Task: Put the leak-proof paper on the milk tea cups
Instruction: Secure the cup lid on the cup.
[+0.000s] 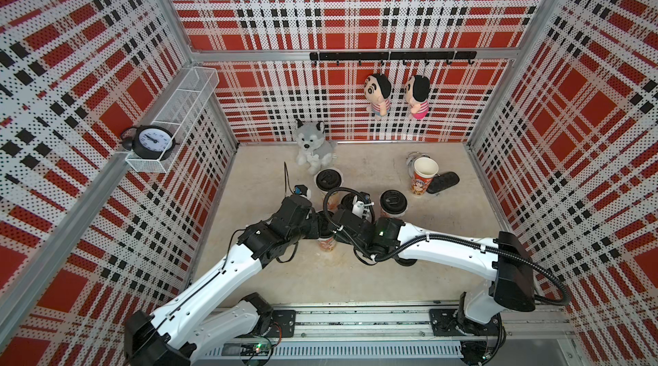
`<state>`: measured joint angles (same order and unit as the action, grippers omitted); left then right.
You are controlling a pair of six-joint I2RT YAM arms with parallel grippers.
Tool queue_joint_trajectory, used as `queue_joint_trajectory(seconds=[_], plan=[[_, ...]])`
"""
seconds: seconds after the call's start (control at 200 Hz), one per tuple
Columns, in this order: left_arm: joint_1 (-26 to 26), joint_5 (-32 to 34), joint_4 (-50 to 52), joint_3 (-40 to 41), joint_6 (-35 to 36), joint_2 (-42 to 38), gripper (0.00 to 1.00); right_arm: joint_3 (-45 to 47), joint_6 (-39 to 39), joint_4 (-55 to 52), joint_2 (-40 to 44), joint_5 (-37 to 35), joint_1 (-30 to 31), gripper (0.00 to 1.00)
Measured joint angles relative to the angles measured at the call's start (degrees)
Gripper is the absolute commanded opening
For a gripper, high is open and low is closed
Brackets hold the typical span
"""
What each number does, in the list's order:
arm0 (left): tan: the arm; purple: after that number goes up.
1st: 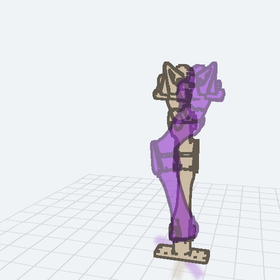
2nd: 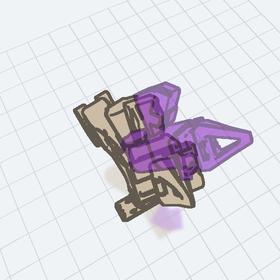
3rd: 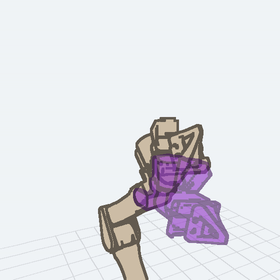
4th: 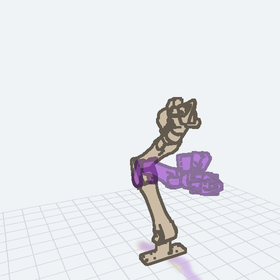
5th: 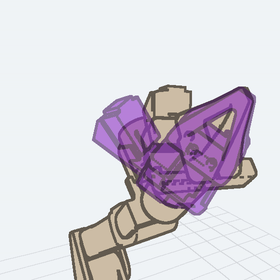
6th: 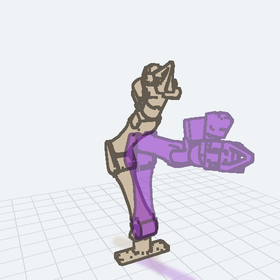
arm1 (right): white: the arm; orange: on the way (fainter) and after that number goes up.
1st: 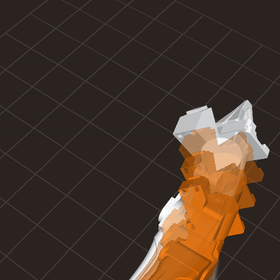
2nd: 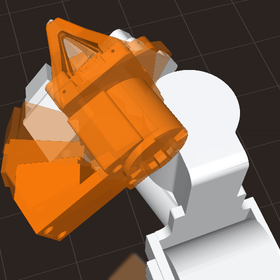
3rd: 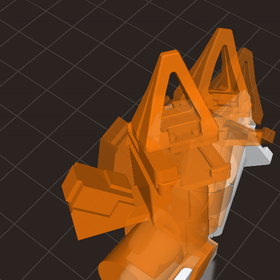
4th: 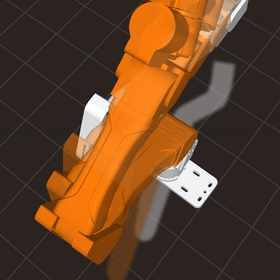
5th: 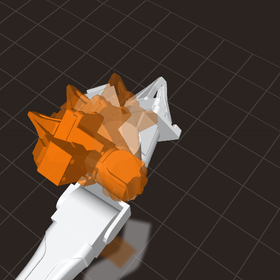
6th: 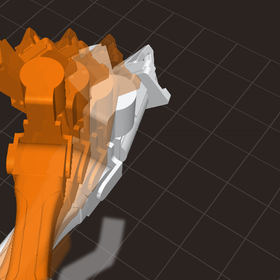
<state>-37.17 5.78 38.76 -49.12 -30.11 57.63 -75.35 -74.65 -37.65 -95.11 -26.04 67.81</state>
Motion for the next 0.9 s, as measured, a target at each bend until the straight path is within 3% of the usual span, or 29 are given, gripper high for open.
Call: queue_joint_trajectory(seconds=[0.551, 0.902], plan=[[0.59, -1.29, -1.38, 0.68, 0.44, -0.35, 0.42, -12.15, 8.55, -14.34, -2.08, 1.51, -0.04, 0.59], [0.83, -1.51, -1.44, 0.68, 0.48, -0.24, 0.42, -13.99, 11.93, -14.6, -1.64, 4.46, 0.0, 0.6]])
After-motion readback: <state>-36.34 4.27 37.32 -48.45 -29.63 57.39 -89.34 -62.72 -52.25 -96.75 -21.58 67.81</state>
